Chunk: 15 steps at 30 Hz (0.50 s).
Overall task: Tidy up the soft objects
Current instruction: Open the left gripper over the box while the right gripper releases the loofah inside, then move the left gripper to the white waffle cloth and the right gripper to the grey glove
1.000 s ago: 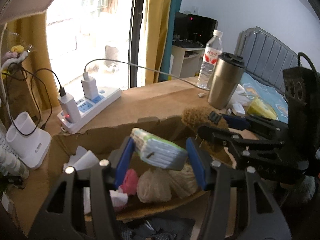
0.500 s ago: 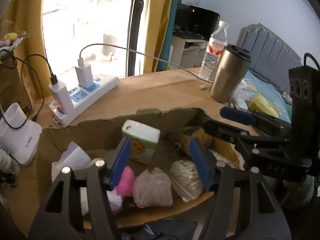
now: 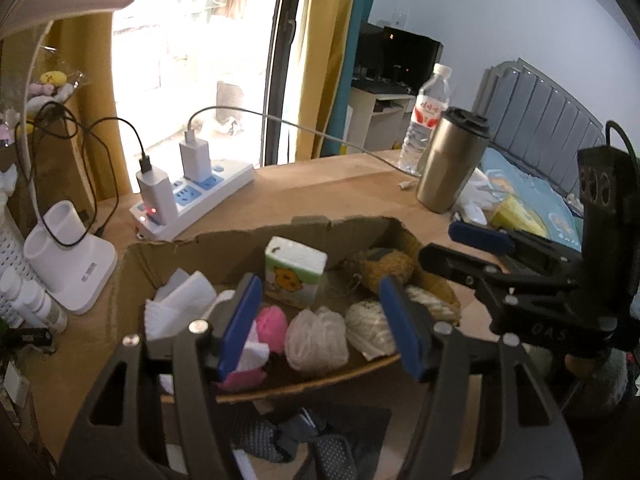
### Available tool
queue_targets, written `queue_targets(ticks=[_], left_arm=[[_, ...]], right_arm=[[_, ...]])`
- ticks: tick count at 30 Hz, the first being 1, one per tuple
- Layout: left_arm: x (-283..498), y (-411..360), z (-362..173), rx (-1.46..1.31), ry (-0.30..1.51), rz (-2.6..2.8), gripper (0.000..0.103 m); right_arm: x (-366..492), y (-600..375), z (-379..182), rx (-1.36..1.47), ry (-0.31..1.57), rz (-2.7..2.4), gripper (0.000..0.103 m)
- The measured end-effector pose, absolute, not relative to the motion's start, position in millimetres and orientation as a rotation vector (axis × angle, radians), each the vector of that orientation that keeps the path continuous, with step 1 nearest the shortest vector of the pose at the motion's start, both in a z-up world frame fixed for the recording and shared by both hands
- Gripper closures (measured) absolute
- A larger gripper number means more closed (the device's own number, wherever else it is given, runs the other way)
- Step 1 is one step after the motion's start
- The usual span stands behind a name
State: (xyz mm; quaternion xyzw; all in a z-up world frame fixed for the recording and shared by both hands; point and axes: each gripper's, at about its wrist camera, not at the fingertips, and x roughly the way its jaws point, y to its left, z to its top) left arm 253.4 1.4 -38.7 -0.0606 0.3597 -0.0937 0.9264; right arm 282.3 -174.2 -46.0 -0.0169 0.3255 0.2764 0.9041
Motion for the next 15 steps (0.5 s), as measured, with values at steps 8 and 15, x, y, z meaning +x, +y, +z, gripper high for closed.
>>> queue_targets(ticks=[8,15], left_arm=[[236,8,-30,-0.132,0.710,-0.179,0.034],[221,18,-27,-0.153,0.689,-0.161,0.029]], right_arm=[[265,-170,-35,-0.050,0.652,0.572,0.040],[253,-164,-30,-0.065,0.643,0.575,0.040]])
